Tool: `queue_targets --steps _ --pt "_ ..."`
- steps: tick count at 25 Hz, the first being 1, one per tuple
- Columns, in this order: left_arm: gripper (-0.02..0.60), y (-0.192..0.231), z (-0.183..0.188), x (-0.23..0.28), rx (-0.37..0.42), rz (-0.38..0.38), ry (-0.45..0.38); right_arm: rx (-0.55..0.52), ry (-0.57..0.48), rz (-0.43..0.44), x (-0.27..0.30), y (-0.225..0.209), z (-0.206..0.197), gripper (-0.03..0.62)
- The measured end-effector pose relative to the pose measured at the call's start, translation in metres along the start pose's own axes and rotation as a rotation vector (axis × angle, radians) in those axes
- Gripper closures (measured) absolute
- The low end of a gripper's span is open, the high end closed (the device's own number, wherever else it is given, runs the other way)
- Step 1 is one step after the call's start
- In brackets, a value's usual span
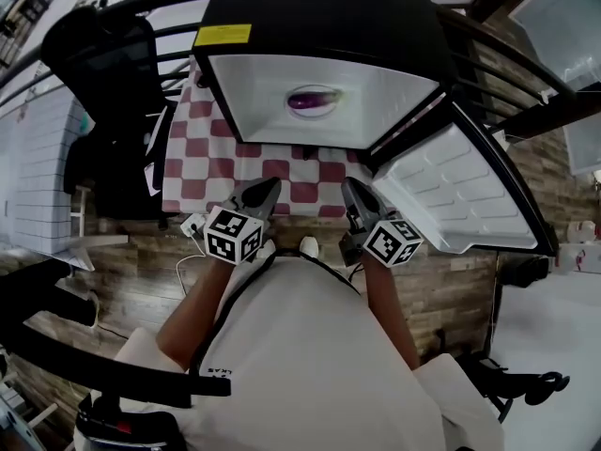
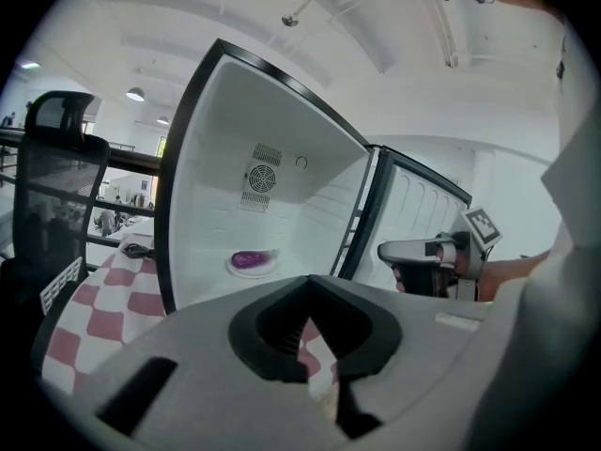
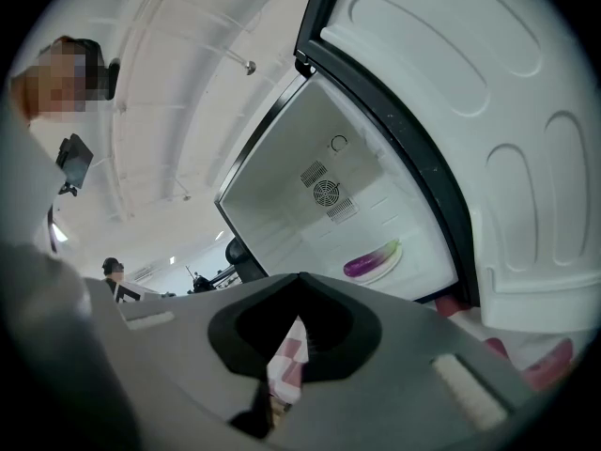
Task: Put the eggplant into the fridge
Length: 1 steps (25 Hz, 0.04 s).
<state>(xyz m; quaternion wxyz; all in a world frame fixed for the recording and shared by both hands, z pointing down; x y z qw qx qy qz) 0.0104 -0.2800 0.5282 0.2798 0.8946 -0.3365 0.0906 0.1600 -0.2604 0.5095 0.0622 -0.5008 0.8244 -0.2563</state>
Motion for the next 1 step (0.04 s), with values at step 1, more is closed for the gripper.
queue_targets --steps 1 --pt "0.578 0.0002 0.0004 0.0011 0.001 0.001 0.0 -0.003 0.002 0.003 0.0014 -0.0006 0.0005 0.589"
Point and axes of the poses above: the fingertips, and each gripper's own axes: x forward along the fingers, y to its left, z out of its top, the point moved 1 cm from there along -x, backward along the fingers, and after that the axes turned 9 degrees about -x, right-handed, at the moved point
